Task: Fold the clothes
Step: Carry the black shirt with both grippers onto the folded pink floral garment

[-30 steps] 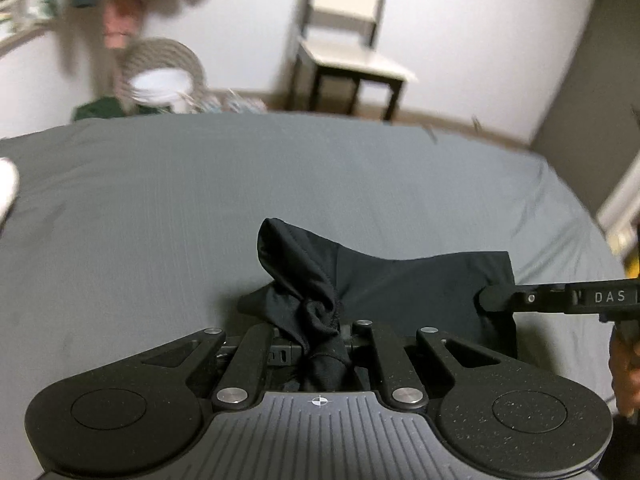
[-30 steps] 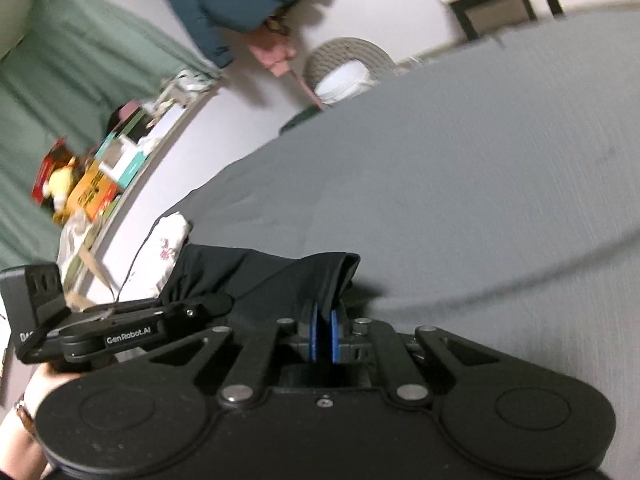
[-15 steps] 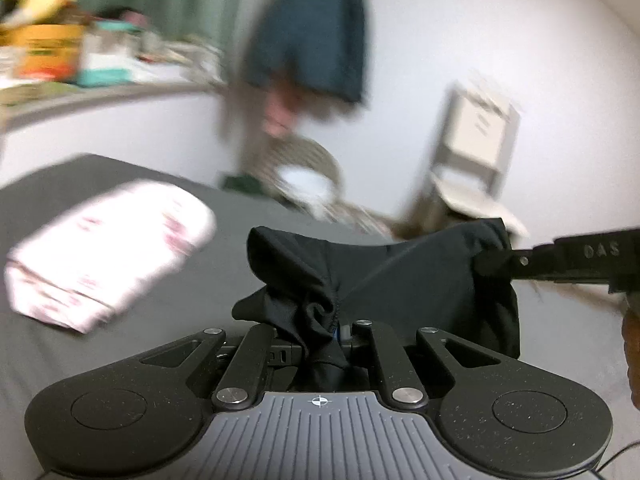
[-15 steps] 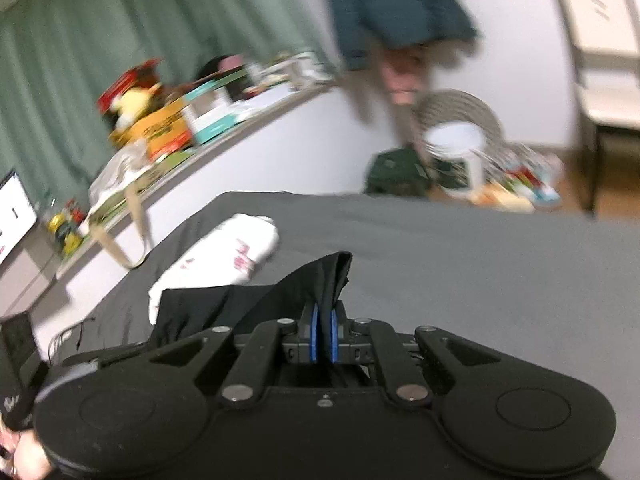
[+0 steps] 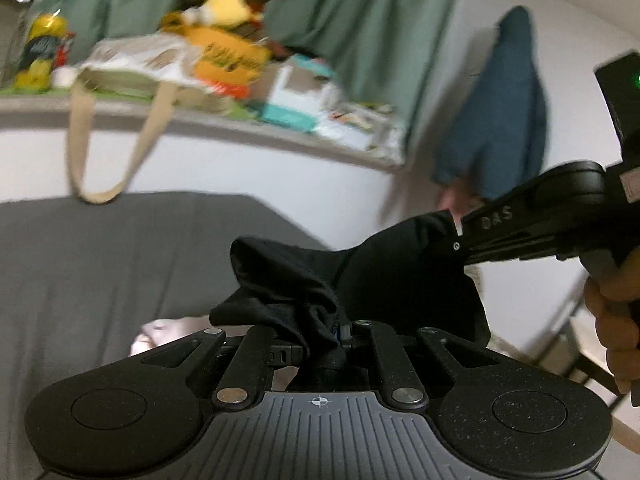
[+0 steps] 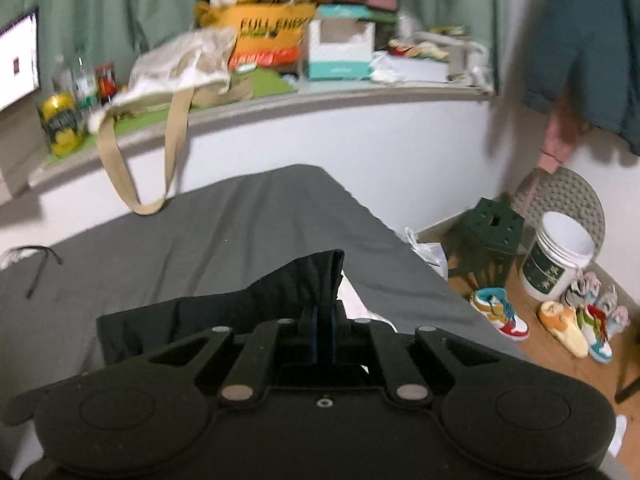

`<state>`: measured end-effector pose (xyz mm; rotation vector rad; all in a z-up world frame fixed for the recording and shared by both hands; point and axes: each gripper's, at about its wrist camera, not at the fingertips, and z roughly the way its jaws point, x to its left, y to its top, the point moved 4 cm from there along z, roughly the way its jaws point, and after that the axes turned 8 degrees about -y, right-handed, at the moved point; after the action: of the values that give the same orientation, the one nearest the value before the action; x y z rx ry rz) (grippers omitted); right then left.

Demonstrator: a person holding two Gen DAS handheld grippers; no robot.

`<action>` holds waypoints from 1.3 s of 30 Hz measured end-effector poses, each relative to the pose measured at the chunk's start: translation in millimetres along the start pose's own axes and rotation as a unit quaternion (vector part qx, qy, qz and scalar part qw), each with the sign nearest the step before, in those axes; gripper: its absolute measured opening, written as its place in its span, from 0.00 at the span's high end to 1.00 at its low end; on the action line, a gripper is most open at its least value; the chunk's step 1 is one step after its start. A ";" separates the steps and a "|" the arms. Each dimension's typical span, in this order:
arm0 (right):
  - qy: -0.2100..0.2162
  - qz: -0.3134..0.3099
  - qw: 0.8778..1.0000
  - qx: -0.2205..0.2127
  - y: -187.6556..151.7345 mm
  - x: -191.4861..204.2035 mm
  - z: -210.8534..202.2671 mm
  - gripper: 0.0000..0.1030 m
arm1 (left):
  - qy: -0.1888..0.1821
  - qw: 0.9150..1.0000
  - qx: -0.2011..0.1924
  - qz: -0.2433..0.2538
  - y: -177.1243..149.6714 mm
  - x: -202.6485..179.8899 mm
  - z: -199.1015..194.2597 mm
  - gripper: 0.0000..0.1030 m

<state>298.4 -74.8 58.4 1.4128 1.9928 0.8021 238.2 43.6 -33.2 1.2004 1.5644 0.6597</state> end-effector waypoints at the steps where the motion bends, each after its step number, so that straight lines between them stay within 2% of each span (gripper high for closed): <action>1: -0.003 -0.010 1.000 0.006 2.7 6.7 13.2 0.93 | 0.006 1.000 0.004 -0.013 -1.5 8.2 5.8 0.91; 4: -0.014 -0.036 0.999 0.025 11.0 20.3 46.5 0.93 | 0.018 0.998 0.020 -0.049 -12.1 28.2 11.7 0.90; 7: -0.021 -0.044 0.997 0.056 10.1 26.1 74.8 0.93 | 0.014 0.993 0.044 -0.107 -22.7 40.4 17.2 0.90; 12: -0.030 -0.061 0.993 0.096 8.4 30.5 104.2 0.93 | 0.004 0.985 0.063 -0.162 -31.7 49.7 17.3 0.90; 14: -0.036 -0.059 0.992 0.106 8.9 30.8 109.3 0.93 | 0.003 0.981 0.067 -0.183 -34.2 53.9 15.9 0.84; 15: -0.041 -0.058 0.992 0.109 10.2 30.7 112.1 0.93 | 0.009 0.978 0.066 -0.198 -34.9 57.7 13.0 0.76; 16: -0.045 -0.054 0.991 0.114 10.4 28.8 114.3 0.91 | 0.013 0.976 0.061 -0.210 -35.6 60.0 8.8 0.74; 18: -0.049 -0.032 0.991 0.117 13.2 22.4 115.6 0.89 | 0.019 0.971 0.047 -0.233 -36.5 66.4 1.3 0.72; 21: -0.039 0.033 0.993 0.109 19.7 2.7 106.5 0.85 | 0.030 0.965 0.017 -0.260 -35.0 76.5 -11.7 0.65; 23: -0.027 0.070 0.993 0.090 24.0 -10.4 91.7 0.69 | 0.041 0.964 -0.008 -0.262 -32.9 80.3 -21.2 0.56; 24: -0.026 0.082 0.993 0.082 24.5 -17.1 83.2 0.66 | 0.043 0.964 -0.019 -0.261 -34.3 81.6 -27.2 0.49; 25: -0.026 0.092 0.993 0.075 23.5 -23.2 74.7 0.64 | 0.036 0.965 -0.023 -0.259 -32.5 81.1 -27.2 0.45; 28: -0.020 0.123 0.989 0.083 9.3 -41.8 59.4 0.64 | -0.014 0.969 -0.024 -0.245 -23.7 74.5 -21.4 0.45; 31: -0.015 0.168 0.979 0.113 -16.8 -57.8 54.8 0.64 | -0.047 0.975 -0.017 -0.217 -20.9 59.9 -13.3 0.45; 33: 0.004 0.209 0.970 0.127 -34.7 -66.7 55.8 0.64 | -0.048 0.979 -0.010 -0.199 -23.1 53.2 -9.1 0.45; 35: 0.044 0.264 0.954 0.135 -51.6 -73.4 59.5 0.64 | -0.046 0.980 -0.003 -0.195 -27.2 51.8 -5.8 0.45; 37: 0.085 0.326 0.932 0.133 -66.0 -78.9 66.4 0.65 | -0.047 0.978 0.006 -0.202 -30.6 54.1 -3.1 0.45; 39: 0.107 0.368 0.915 0.125 -75.7 -82.1 72.9 0.66 | -0.048 0.977 0.015 -0.208 -34.2 56.4 -0.9 0.45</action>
<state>328.8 -162.2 -37.7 2.3831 1.7382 1.0686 225.2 83.6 -83.9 0.8718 1.6794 0.2994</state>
